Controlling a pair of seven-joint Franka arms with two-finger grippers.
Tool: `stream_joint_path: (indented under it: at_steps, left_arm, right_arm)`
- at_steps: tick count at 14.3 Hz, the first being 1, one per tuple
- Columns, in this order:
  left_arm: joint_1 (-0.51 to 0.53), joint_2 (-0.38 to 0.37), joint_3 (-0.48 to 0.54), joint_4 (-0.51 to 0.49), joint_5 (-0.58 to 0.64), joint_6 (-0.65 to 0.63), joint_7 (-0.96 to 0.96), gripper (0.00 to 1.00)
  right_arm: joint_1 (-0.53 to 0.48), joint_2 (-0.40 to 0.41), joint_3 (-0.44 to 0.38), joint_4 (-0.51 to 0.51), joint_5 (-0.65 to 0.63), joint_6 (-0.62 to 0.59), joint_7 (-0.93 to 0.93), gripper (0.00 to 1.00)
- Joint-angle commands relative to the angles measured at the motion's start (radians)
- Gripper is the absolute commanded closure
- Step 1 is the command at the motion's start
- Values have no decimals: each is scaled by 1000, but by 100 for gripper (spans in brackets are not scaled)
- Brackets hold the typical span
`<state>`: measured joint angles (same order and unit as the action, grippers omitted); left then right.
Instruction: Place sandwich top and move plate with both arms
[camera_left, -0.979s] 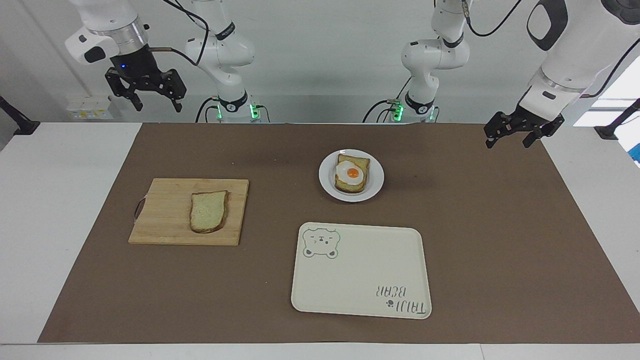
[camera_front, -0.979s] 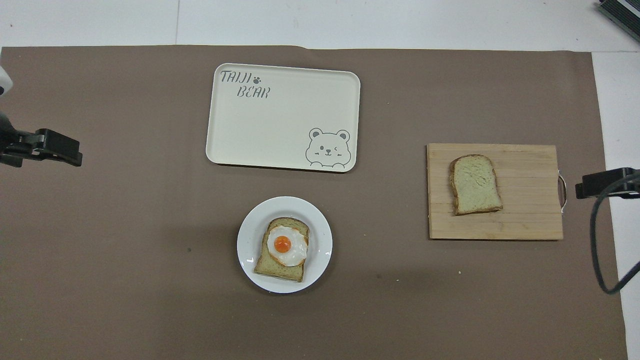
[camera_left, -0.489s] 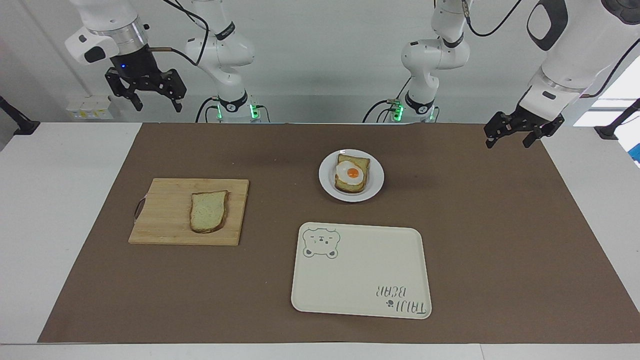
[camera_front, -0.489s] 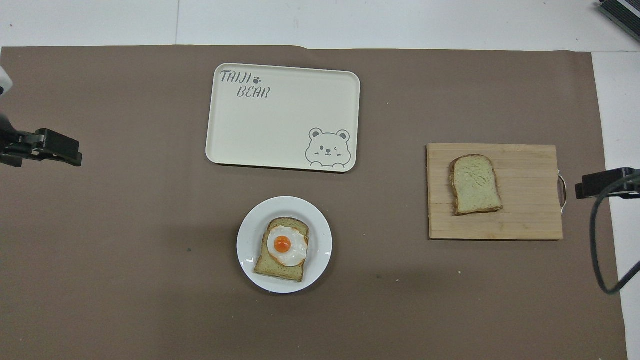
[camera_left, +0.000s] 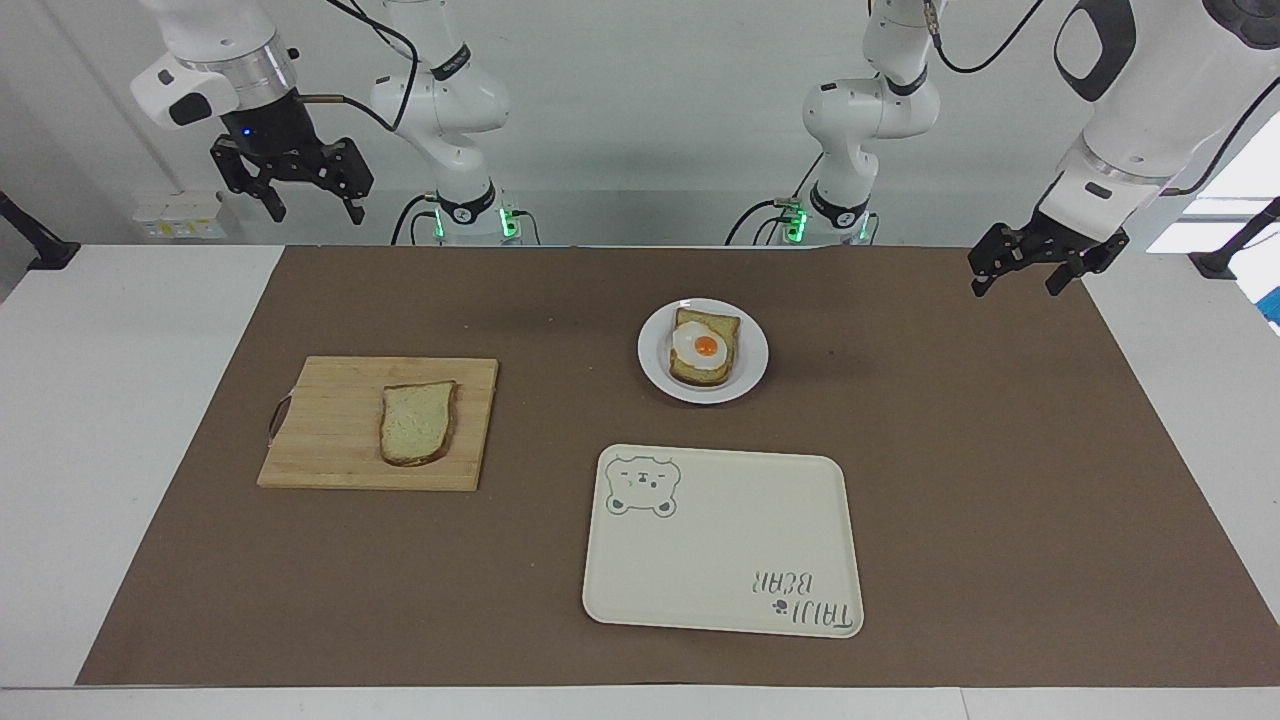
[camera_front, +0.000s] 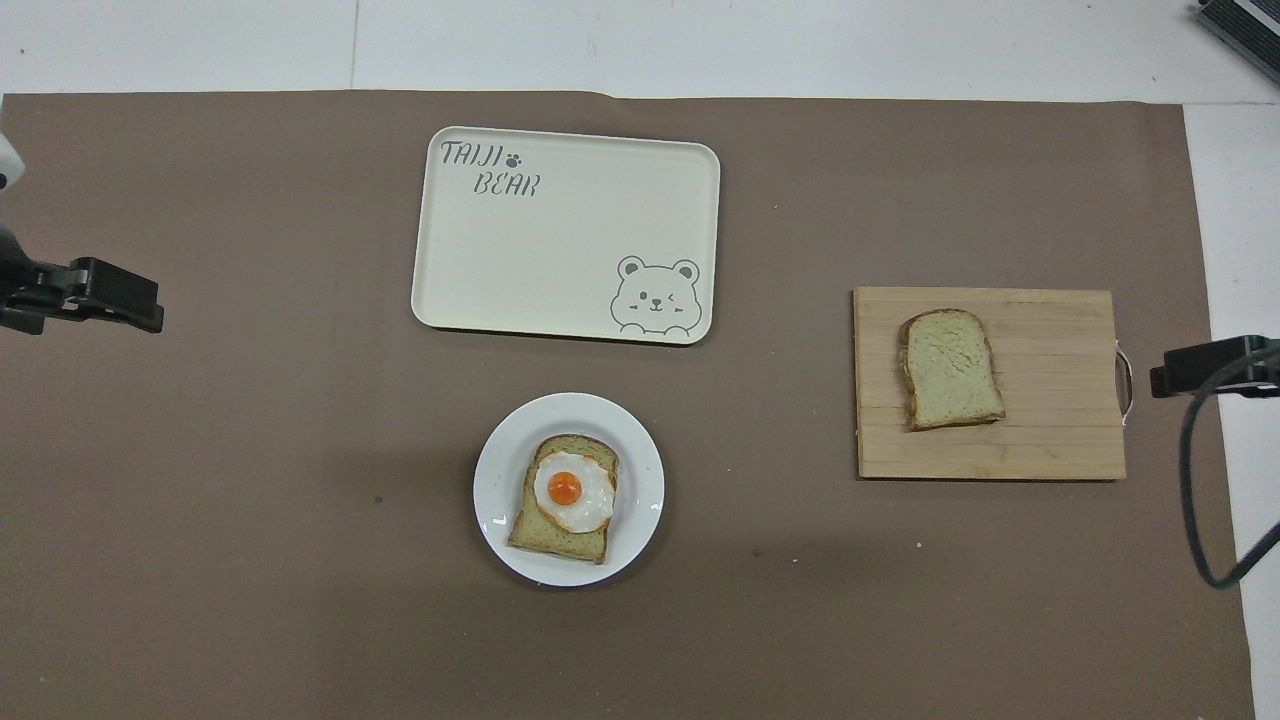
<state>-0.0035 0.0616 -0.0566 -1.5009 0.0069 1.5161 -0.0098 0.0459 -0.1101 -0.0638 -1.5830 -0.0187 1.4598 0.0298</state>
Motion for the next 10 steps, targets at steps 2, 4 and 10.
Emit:
stream_joint_path:
  at_steps: [2,4,10]
  left_arm:
    - [7,-25,-2,-25,-8,-7,-3,0]
    - [7,-25,-2,-25,-8,-7,-3,0]
    - [7,-25,-2,-25,-8,-7,-3,0]
  right_arm:
    - [-9,-13,2,-12,10,11,-19,0]
    - [-9,-13,2,-12,10,11,-19,0]
    - [-12,-54,-2,-25,-3,-9,-22,0]
